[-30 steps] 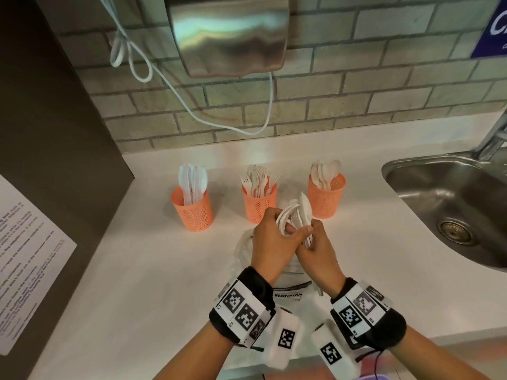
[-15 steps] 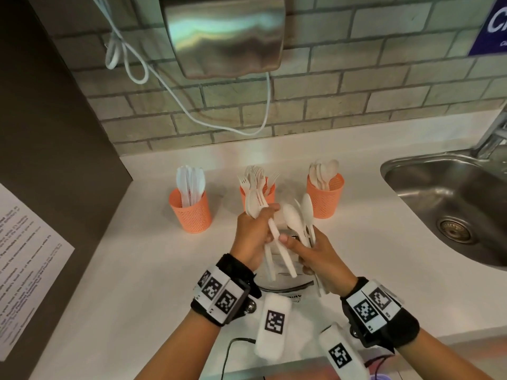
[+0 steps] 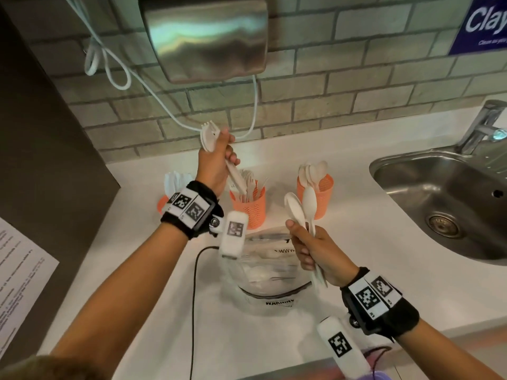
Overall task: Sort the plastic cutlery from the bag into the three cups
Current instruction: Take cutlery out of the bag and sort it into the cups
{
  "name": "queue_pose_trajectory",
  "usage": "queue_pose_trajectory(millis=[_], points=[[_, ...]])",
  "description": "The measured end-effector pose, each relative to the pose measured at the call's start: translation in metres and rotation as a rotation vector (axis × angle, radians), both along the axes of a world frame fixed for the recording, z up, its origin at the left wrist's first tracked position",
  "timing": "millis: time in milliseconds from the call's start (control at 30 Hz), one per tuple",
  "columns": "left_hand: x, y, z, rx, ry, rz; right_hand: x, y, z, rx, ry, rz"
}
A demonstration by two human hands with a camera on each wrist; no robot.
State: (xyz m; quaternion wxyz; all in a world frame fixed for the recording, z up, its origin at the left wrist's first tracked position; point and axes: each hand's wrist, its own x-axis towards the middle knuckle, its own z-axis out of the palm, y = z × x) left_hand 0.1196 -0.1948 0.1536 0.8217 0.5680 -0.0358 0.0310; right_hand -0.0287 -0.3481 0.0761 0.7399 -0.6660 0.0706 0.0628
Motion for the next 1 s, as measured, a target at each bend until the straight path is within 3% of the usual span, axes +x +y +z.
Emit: queue_pose_trajectory(millis=[167,433,600,700,867,1000], points=[[0.031,-0.015,-0.017,0.184,-0.055,-0.025,0.000,-0.010,0.007,0.014,-0.012,-0.003],[0.050,-0.035,-0.060,0.374,0.011,-0.118,0.001,-0.026,0.015,0.006,-0.009,-0.077],[0.059,-0.032,-0.075,0.530,-0.092,-0.089,0.004,-0.030,0.012,0.009,-0.016,-0.077],[0.060,-0.033,-0.078,0.610,-0.096,-0.047,0.007,-0.030,0.011,0.017,-0.024,-0.079],[0.054,-0.035,-0.077,0.902,-0.184,-0.074,0.013,-0.029,0.015,0.049,-0.039,-0.127],[0.038,-0.029,-0.052,0.845,-0.274,-0.037,0.023,-0.035,0.019,0.033,-0.086,-0.167]])
